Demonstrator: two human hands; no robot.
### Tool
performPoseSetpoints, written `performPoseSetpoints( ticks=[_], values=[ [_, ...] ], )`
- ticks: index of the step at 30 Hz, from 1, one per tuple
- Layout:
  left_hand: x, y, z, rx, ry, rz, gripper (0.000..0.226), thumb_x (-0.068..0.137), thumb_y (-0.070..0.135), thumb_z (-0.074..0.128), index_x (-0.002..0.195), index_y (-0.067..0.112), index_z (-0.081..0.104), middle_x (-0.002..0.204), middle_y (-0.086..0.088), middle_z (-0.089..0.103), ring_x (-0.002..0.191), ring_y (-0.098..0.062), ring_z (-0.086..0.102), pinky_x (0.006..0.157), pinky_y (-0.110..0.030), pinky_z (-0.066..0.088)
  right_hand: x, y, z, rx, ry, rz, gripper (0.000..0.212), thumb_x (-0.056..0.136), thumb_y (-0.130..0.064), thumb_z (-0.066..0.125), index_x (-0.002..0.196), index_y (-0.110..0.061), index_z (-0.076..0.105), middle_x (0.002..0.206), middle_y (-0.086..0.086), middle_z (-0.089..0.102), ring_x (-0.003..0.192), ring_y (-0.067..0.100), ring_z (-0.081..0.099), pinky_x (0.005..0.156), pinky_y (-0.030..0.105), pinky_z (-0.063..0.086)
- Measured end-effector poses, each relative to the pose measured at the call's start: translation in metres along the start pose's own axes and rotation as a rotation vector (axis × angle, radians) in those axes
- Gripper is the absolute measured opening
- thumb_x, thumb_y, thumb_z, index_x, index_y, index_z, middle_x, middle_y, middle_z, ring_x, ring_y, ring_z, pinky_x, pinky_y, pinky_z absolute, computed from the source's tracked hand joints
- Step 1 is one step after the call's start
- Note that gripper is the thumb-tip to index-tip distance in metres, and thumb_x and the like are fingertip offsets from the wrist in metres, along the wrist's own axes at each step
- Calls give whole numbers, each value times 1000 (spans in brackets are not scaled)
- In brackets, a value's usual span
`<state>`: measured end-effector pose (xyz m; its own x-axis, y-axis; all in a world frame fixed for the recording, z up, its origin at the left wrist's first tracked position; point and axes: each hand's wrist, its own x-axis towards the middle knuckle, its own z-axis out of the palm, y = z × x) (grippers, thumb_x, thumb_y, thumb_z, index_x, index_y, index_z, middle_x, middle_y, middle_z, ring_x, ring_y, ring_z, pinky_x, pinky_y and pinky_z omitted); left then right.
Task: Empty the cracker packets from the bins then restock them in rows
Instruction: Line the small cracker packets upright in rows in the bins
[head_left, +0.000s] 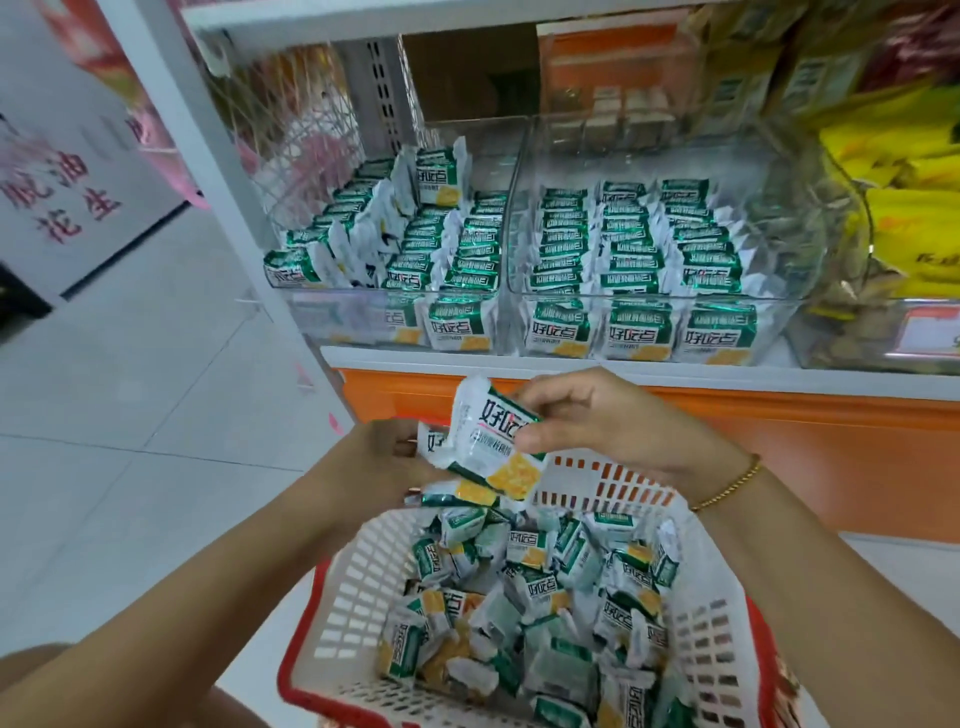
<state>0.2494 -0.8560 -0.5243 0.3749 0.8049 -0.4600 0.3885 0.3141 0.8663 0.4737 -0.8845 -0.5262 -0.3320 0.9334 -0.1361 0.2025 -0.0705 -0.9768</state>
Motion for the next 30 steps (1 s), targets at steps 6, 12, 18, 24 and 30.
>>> performPoseSetpoints(
  ticks=[6, 12, 18, 24, 30],
  values=[
    [6, 26, -5, -77, -60, 17, 56, 89, 56, 41, 110, 11, 67, 104, -9, 72, 100, -19, 68, 86, -31, 55, 8, -4, 8, -70, 83, 18, 38, 69, -47, 74, 89, -15, 67, 94, 17, 62, 79, 24, 60, 79, 32, 49],
    [15, 44, -13, 49, -209, 192, 42, 78, 32, 64, 119, 19, 63, 112, 3, 70, 105, -12, 66, 93, -27, 52, 22, -24, 0, -165, 239, 54, 51, 59, -66, 67, 89, -26, 61, 89, -4, 70, 80, 12, 66, 72, 26, 50],
    [41, 70, -35, -175, -100, 347, 50, 75, 26, 69, 122, 8, 62, 112, -5, 70, 102, -19, 68, 88, -28, 54, 52, -71, -13, -268, 264, 40, 60, 59, -54, 76, 114, -32, 65, 114, -12, 64, 94, -4, 62, 68, 17, 53],
    [68, 75, -59, 200, 495, 522, 39, 87, 41, 64, 117, 15, 62, 100, 10, 67, 91, -1, 62, 81, -7, 45, 123, -114, -42, -292, 453, -43, 60, 54, -45, 84, 107, -23, 68, 113, -2, 67, 93, 15, 68, 80, 26, 57],
    [82, 56, -84, 620, 786, 637, 9, 89, 18, 59, 83, 14, 65, 80, 3, 64, 76, -17, 60, 65, -29, 45, 228, -129, -70, -813, 450, 147, 78, 71, -43, 81, 137, -14, 50, 136, 7, 53, 120, 21, 52, 94, 25, 39]
  ],
)
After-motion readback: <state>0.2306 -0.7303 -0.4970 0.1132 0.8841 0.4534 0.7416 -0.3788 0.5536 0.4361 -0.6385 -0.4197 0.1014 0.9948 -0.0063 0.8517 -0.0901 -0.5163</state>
